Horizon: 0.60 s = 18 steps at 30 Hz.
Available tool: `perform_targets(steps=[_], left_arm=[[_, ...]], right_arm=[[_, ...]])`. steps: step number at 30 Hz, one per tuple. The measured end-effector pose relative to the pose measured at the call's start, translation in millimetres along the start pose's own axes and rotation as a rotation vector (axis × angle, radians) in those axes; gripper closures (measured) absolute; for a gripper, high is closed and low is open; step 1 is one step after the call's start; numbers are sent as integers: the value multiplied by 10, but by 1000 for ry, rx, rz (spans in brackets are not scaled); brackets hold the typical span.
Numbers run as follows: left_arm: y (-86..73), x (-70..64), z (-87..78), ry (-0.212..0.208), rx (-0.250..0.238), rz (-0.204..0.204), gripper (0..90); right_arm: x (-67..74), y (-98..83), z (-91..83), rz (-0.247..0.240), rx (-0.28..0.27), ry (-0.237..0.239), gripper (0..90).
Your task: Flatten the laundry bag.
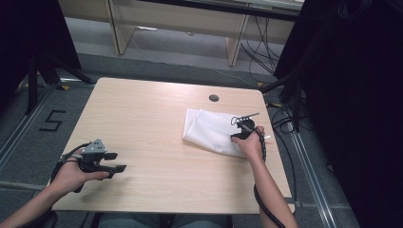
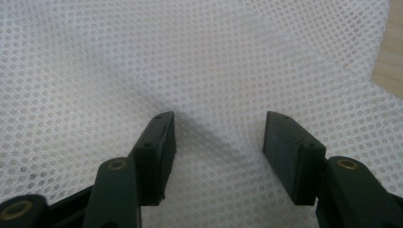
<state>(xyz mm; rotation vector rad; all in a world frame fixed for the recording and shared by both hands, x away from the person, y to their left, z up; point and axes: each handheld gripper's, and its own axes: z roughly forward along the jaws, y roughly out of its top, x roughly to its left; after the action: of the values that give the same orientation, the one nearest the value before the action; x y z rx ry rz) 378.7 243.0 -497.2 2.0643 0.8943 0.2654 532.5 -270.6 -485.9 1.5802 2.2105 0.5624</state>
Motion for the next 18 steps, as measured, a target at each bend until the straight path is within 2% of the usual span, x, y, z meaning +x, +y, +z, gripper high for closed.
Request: perform_targets(steps=[2,3,5,7,9,10,11,13,14,18], left_arm=[[-2,-1,2,1,0,-2,347],[0,1,-1,-3,11,-3,347],[-3,-11,7,-3,9,-17,347],[-1,-9,3,-6,15,-14,347],[-2,2,-1,2,17,13,347],[-3,2,1,2,18,12,347],[-5,1,4,1,20,10,346],[-6,-9,13,-2,8,-2,346],[-7,-10,15,-3,9,-3,346],[-7,-10,16,-5,9,-2,346]], right_arm=[[8,2,5,-9,2,4,478],[9,-7,6,-10,-1,6,521],[5,-15,3,-13,-8,19,526],[-1,-27,4,-5,-14,23,544],[-8,-33,3,-1,-14,32,582],[-9,-36,0,0,-18,34,609],[-13,-34,-3,-18,-15,49,712],[6,-30,-7,-12,-13,51,746],[36,-18,-10,-40,-3,31,782],[86,4,-14,-56,14,18,832]])
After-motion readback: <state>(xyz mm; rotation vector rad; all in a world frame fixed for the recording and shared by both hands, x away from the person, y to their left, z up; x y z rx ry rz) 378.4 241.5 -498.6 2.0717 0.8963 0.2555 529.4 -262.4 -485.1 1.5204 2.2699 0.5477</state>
